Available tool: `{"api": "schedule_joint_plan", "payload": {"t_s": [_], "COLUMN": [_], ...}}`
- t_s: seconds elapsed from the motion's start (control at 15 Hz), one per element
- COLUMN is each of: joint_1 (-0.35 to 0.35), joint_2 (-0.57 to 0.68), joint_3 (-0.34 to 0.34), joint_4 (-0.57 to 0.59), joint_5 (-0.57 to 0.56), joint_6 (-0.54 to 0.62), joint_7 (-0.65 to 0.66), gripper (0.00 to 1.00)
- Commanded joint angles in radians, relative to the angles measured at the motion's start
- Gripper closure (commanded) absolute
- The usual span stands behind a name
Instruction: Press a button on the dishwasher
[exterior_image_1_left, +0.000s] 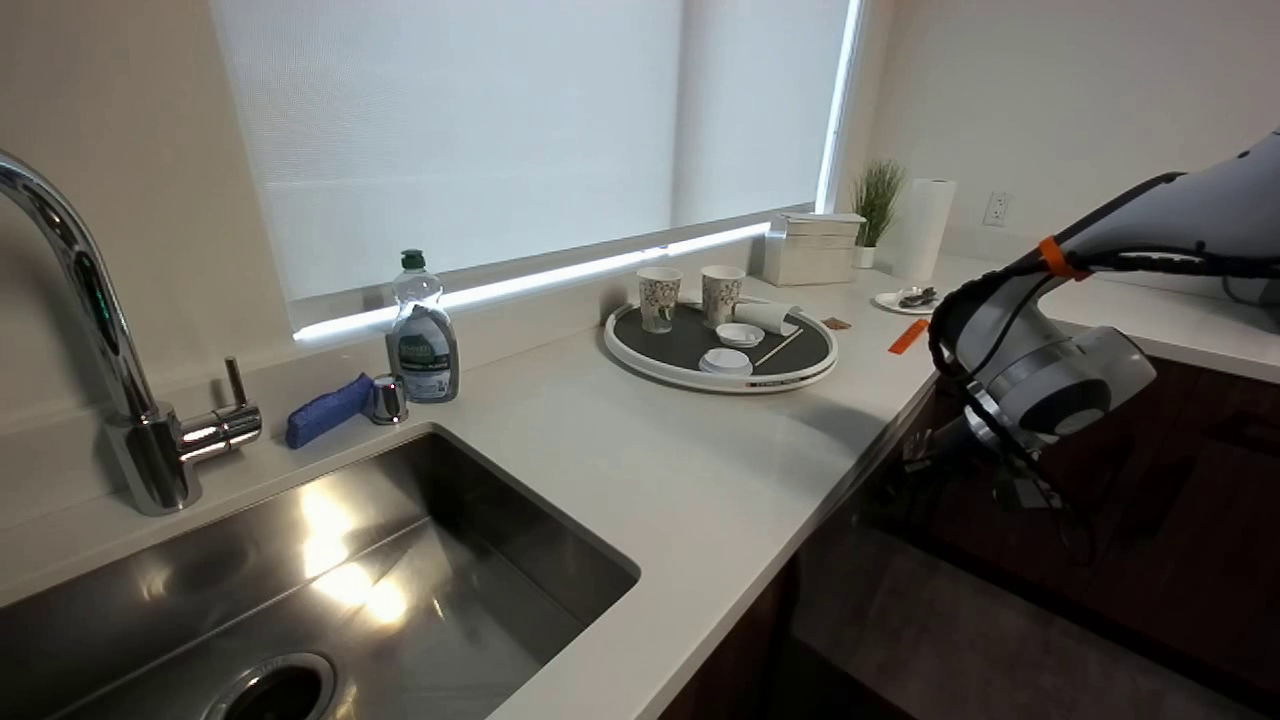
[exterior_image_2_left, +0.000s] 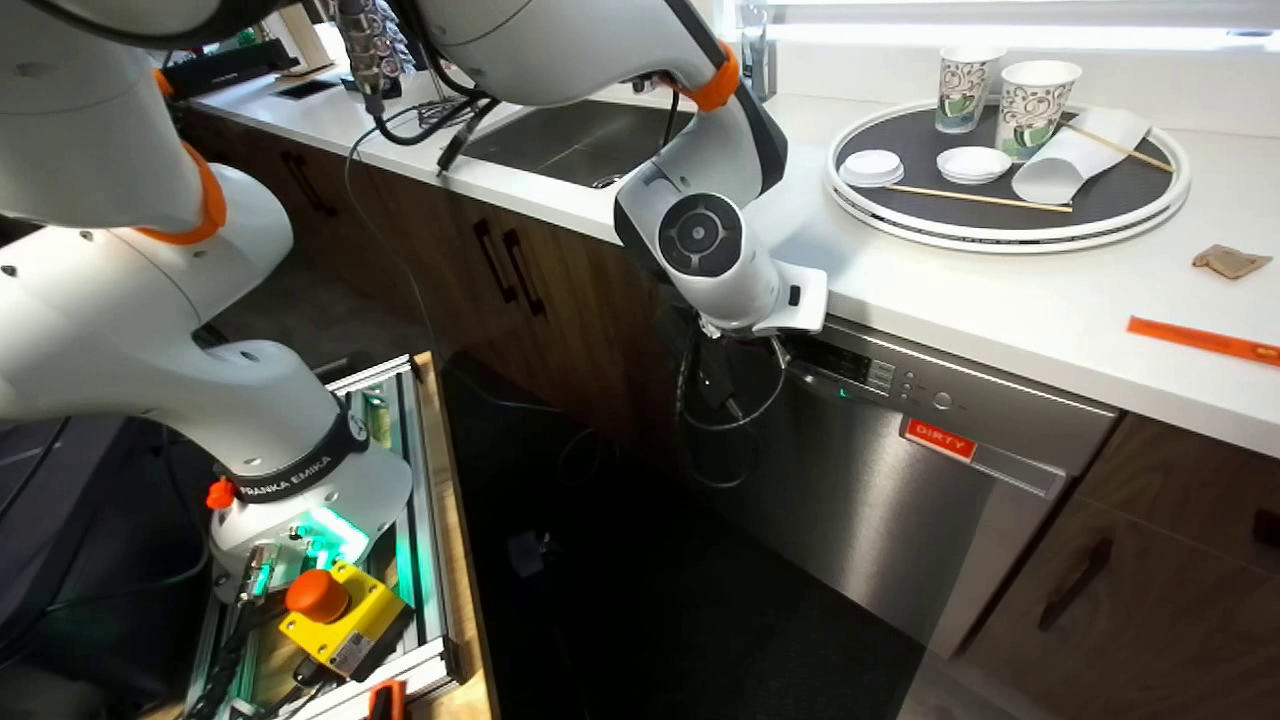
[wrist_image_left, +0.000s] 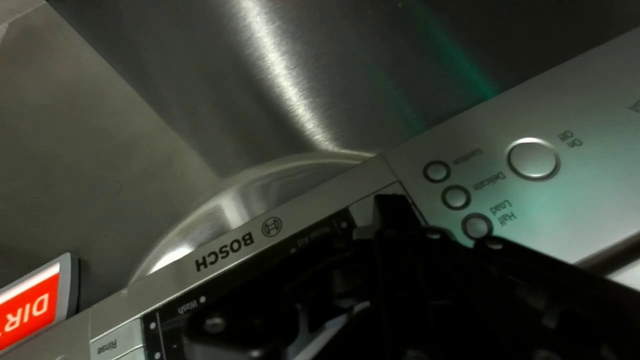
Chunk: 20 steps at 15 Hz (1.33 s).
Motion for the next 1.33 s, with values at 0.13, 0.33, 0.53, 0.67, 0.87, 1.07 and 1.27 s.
{"api": "schedule_joint_plan", "payload": {"t_s": [0.13,0.33,0.53,0.67,0.87,1.07,1.27], "joint_1": [-0.044,-0.052,-0.060,-0.062,-0.068,-0.063,-0.069], "joint_2": [0.061,0.068,0.071,0.073,0.071,0.060,0.037], "joint_3": [0.072,0.081,0.086,0.089,0.091,0.083,0.085], "joint_4": [0.079,0.080,0.080,0.078,0.072,0.056,0.035], "joint_5": [0.085,0.091,0.094,0.095,0.092,0.082,0.081], "joint_6": [0.025,0.030,0.030,0.036,0.034,0.035,0.035], "joint_7": [-0.082,-0.085,-0.088,-0.092,-0.094,-0.080,-0.080], "gripper": [1.00,1.00,1.00,1.00,1.00,1.00,1.00]}}
